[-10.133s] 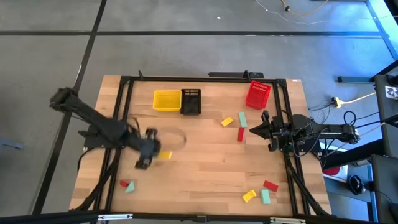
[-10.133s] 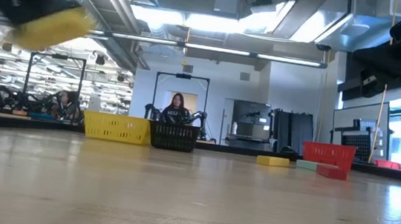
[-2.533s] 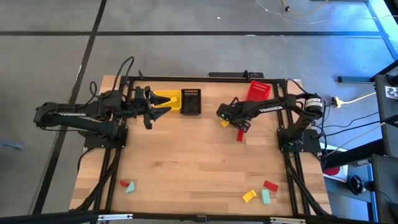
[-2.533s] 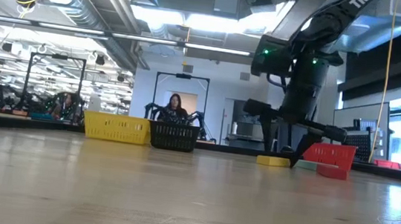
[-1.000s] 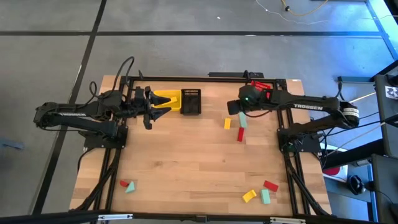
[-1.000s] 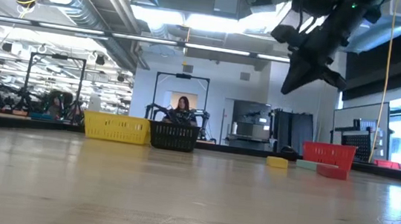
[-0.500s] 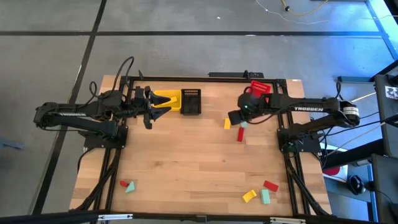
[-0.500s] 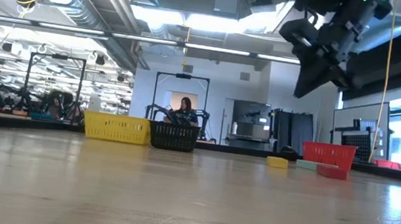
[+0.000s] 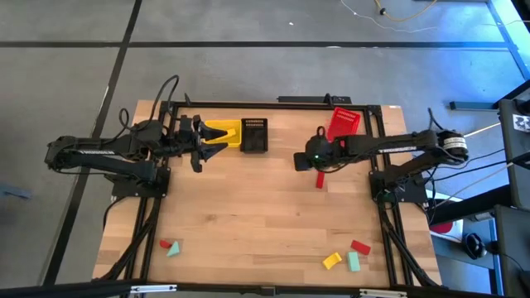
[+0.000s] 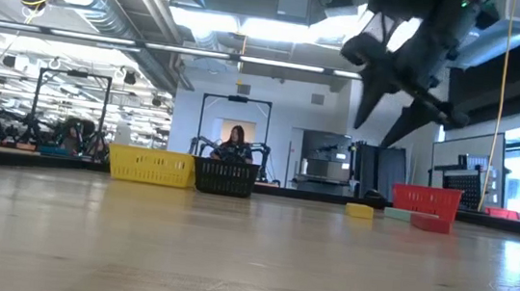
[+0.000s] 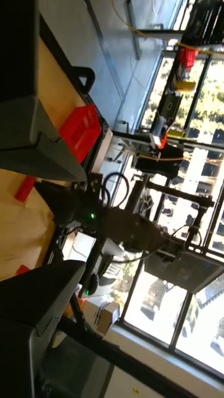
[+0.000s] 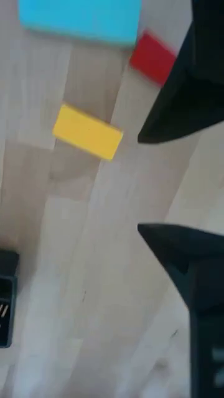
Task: Sort & place blocks by color
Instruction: Put the top yellow block into the yellow bin
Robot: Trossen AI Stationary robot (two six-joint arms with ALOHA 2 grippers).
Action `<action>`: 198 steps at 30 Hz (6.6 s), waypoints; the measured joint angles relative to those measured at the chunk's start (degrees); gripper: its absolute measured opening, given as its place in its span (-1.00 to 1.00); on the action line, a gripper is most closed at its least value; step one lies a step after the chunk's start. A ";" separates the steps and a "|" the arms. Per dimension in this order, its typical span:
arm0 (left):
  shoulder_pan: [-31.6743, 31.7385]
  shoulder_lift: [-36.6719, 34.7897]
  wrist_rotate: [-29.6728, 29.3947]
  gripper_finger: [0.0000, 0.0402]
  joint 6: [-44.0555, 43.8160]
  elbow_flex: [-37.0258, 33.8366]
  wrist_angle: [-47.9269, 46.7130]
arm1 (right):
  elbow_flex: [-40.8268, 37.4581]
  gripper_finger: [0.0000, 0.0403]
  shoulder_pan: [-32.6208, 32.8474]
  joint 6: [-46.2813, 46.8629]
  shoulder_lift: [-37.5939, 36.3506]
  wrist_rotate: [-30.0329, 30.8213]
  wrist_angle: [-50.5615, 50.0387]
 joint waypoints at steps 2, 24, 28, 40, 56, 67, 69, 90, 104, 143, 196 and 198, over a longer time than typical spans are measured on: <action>-0.01 0.00 1.02 0.05 0.00 0.00 0.00 | 1.79 0.28 -0.04 0.29 2.54 0.15 -1.01; -0.01 -0.02 3.58 0.05 0.61 0.02 -0.24 | 18.39 0.33 -3.23 6.19 27.81 10.99 -17.92; -0.01 -0.02 3.48 0.05 0.61 0.00 -0.24 | 18.39 0.33 -3.23 6.31 29.70 10.66 -17.64; 0.01 -0.02 3.26 0.05 0.63 0.01 -0.22 | 12.98 0.32 -4.00 6.53 30.29 3.23 -10.24; -0.01 -0.01 1.13 0.05 0.59 0.01 -0.23 | 11.99 -0.38 -4.50 -11.14 27.87 -0.24 -13.96; 0.00 -0.01 0.51 0.05 0.13 0.00 -0.24 | -0.96 -0.38 -4.12 -22.69 10.10 -3.41 -1.02; 0.00 0.00 0.52 0.05 0.12 0.00 -0.22 | -4.28 -0.38 -4.12 -23.83 6.60 -5.40 6.69; 0.01 0.00 -3.44 0.05 -1.35 0.00 -0.44 | -1.29 -0.38 -4.15 -37.78 -0.90 -12.07 25.32; 0.01 0.37 -2.63 0.05 -5.98 0.00 -0.42 | -1.22 -0.38 -2.22 -37.96 -0.90 -11.95 28.66; -1.87 28.83 9.41 0.05 -58.31 4.44 1.54 | 24.66 -0.38 9.39 -57.19 16.13 -4.44 10.08; 2.63 25.04 15.27 -0.77 -47.27 4.42 -12.00 | 24.62 0.68 9.99 -55.46 12.10 -1.10 -4.20; 4.73 21.42 14.07 -0.77 -43.80 4.42 -16.47 | 24.62 0.71 9.99 -55.48 10.25 2.52 -10.65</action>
